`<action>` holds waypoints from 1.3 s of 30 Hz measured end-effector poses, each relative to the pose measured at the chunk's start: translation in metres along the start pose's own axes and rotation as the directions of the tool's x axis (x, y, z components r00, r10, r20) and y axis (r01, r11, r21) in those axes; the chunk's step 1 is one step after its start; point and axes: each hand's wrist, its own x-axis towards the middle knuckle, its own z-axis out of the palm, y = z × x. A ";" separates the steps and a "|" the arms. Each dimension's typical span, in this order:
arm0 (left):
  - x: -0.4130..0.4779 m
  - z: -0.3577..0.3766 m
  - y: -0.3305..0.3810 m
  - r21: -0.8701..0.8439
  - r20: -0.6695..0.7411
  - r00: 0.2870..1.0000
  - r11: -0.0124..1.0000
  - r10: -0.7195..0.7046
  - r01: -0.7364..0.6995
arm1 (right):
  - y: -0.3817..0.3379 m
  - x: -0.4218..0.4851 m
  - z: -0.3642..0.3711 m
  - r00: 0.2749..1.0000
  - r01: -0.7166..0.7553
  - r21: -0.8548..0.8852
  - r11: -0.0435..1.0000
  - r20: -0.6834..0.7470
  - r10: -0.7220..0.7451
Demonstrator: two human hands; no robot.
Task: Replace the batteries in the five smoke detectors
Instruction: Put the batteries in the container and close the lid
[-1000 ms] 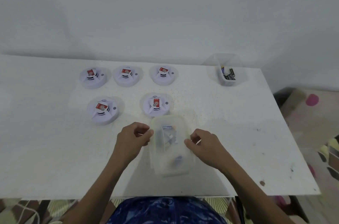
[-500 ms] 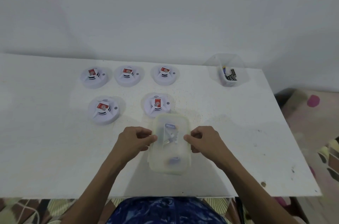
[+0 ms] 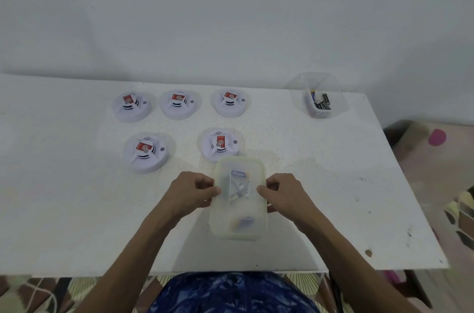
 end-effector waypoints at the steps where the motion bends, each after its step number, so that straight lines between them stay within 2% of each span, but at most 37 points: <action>1: -0.001 0.000 0.000 -0.010 0.005 1.000 1.000 -0.006 0.006 | 0.001 0.000 0.000 1.000 -0.001 0.008 1.000 -0.002 0.001; 4: -0.007 0.000 -0.002 -0.043 0.018 0.999 0.999 -0.032 0.032 | 0.007 -0.002 -0.001 1.000 -0.009 0.035 0.999 -0.008 0.009; 9: -0.018 0.006 -0.010 -0.050 0.050 0.999 0.999 -0.014 0.016 | 0.015 -0.012 0.000 0.993 -0.087 0.123 0.989 0.085 0.077; 14: -0.013 0.026 -0.009 -0.053 0.061 0.996 0.997 0.057 -0.054 | 0.022 -0.012 -0.014 0.999 -0.039 0.061 0.997 -0.005 0.039; 19: 0.006 0.058 -0.002 0.072 0.106 0.982 0.984 0.158 -0.166 | 0.029 0.000 -0.042 0.971 0.095 -0.110 0.989 -0.208 -0.116; 21: 0.018 0.068 0.005 0.098 0.076 0.979 0.975 0.191 -0.198 | 0.032 0.010 -0.053 0.954 0.157 -0.211 0.965 -0.220 -0.204; 23: 0.029 0.077 0.017 0.124 0.077 0.968 0.961 0.238 -0.246 | 0.034 0.019 -0.067 0.951 0.209 -0.285 0.935 -0.164 -0.263; 26: 0.044 0.085 0.040 0.162 0.145 0.952 0.942 0.271 -0.293 | 0.035 0.037 -0.092 0.960 0.247 -0.481 0.841 0.001 -0.281; 30: 0.073 0.090 0.064 0.377 0.187 0.932 0.854 0.309 -0.359 | 0.027 0.063 -0.123 0.937 0.306 -0.755 0.580 0.130 -0.326; 32: 0.088 0.092 0.074 0.456 0.172 0.933 0.814 0.318 -0.361 | 0.024 0.080 -0.133 0.924 0.323 -0.806 0.497 0.155 -0.349; 39: 0.148 0.093 0.105 0.588 0.129 0.921 0.719 0.368 -0.370 | 0.007 0.142 -0.163 0.885 0.336 -0.868 0.366 0.159 -0.437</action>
